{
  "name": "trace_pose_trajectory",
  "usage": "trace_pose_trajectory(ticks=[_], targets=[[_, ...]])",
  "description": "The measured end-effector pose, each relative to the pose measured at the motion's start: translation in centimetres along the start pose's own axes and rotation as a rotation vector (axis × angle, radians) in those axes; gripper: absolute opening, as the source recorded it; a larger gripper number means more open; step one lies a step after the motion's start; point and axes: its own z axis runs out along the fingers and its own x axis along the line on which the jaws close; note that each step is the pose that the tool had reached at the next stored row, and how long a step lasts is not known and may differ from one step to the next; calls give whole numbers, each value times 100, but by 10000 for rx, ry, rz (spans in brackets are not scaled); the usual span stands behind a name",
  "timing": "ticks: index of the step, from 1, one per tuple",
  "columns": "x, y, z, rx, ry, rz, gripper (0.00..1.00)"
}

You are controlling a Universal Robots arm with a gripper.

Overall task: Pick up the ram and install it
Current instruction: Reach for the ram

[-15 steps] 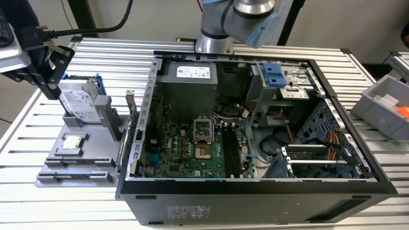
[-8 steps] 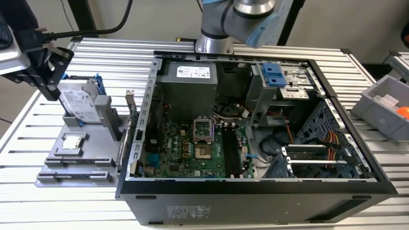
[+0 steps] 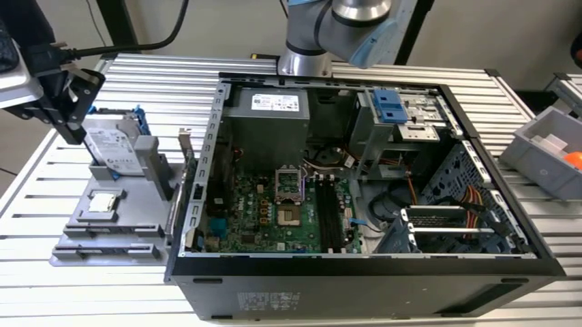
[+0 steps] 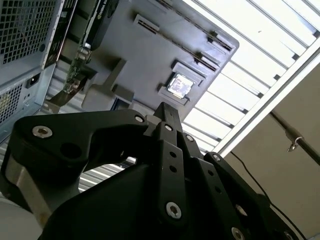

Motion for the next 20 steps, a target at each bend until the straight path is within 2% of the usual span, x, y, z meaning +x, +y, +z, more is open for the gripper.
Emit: trace_pose_trajectory(ticks=[20], targets=[[7, -2, 48, 2, 58, 2, 0]])
